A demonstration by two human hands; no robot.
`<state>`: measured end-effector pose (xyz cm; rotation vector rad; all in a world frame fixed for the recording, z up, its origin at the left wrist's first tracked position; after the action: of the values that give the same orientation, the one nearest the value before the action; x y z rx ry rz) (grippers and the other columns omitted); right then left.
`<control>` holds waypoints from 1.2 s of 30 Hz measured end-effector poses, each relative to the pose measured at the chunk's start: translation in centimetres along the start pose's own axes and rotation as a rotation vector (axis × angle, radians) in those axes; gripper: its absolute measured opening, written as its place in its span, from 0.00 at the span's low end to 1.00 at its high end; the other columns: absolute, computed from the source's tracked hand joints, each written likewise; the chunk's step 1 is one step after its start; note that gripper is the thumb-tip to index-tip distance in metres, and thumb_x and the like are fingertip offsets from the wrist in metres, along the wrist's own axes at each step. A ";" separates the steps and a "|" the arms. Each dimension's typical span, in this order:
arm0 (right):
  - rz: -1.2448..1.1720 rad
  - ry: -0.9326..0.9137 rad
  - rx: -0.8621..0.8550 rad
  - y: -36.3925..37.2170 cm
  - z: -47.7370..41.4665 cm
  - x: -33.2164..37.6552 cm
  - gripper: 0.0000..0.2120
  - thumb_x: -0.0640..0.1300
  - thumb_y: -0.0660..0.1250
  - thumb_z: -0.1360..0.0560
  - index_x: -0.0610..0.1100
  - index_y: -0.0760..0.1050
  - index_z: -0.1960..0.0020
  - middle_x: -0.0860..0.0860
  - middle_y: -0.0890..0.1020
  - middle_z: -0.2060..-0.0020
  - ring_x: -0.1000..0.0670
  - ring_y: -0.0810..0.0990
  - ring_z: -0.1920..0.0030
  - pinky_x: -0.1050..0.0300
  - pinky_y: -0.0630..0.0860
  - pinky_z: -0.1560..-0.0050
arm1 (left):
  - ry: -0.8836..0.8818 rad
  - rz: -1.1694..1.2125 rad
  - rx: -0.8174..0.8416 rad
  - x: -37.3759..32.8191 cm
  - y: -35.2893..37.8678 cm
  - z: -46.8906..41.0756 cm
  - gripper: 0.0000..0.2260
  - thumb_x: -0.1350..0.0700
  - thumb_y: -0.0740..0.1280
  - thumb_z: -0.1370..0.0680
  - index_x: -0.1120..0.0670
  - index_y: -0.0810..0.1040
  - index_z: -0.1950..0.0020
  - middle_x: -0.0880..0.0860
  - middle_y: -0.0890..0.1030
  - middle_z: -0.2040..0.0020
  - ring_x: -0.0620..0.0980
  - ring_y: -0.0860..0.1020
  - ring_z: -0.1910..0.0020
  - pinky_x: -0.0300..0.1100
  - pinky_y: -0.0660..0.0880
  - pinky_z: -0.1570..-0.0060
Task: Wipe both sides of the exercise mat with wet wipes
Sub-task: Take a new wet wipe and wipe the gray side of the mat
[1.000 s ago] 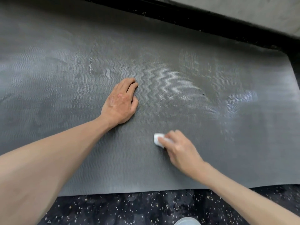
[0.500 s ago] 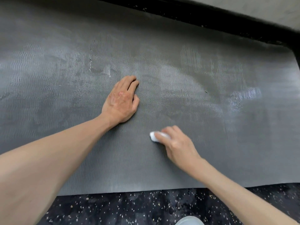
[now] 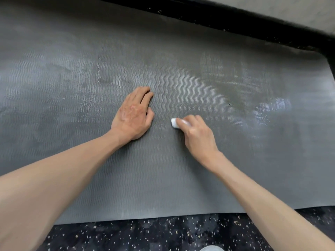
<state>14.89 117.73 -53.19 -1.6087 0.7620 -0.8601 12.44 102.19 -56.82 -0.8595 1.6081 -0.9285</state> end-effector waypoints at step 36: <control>0.003 0.039 -0.003 0.5 -1.5 -1.1 0.12 0.31 0.70 0.30 0.41 0.79 0.48 0.44 0.77 0.59 0.41 0.73 0.64 0.54 0.68 0.72 | -0.049 0.013 0.061 0.5 0.4 -0.1 0.23 0.53 0.56 0.23 0.61 0.72 0.32 0.57 0.71 0.31 0.56 0.68 0.29 0.52 0.65 0.29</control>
<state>13.00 117.82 -53.62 -1.5965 0.7937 -0.8908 12.21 101.97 -57.33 -0.8230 1.5336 -0.9360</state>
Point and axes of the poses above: each hand's wrist, its own z-axis away from the middle knuckle, its own y-axis out of the palm, x = y × z, the point moved 9 cm from there along -z, towards the middle knuckle
